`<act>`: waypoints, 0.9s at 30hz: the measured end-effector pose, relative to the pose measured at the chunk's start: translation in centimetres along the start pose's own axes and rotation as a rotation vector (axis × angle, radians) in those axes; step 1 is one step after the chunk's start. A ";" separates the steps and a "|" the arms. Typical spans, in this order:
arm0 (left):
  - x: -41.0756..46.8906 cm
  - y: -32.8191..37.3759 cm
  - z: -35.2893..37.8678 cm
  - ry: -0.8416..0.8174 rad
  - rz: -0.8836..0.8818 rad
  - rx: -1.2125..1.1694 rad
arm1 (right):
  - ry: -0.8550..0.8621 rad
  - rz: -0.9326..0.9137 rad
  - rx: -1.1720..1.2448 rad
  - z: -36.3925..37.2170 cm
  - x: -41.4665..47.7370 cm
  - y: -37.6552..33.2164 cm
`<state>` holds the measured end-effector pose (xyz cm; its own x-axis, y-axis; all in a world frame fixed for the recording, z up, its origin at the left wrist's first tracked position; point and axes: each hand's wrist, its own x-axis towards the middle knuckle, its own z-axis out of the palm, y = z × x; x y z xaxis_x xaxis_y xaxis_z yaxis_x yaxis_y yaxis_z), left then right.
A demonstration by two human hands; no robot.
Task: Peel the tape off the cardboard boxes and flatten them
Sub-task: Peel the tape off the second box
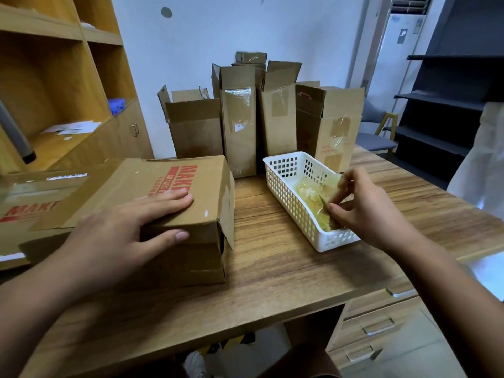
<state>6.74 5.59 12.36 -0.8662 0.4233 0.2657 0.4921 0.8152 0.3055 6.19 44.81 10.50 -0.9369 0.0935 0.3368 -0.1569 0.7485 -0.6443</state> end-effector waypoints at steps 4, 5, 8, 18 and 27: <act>-0.1 0.1 -0.1 0.002 -0.002 -0.001 | -0.061 0.015 -0.037 -0.4 0.5 -0.5; -0.1 0.1 -0.1 -0.001 -0.002 0.000 | -0.064 0.019 -0.021 -0.5 0.6 -0.5; -0.2 0.1 -0.1 0.007 -0.002 -0.009 | -0.049 0.017 -0.026 -0.6 0.7 -0.1; -0.3 0.1 -0.2 0.002 -0.004 -0.033 | -0.074 0.134 -0.263 -0.6 1.3 0.9; -0.3 0.4 -0.4 -0.006 -0.006 -0.037 | -0.083 0.212 -0.197 -0.2 1.6 0.1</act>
<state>7.27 5.62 12.74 -0.8693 0.4210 0.2588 0.4900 0.8024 0.3406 4.76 45.19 11.08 -0.9659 0.2132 0.1467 0.1006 0.8316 -0.5462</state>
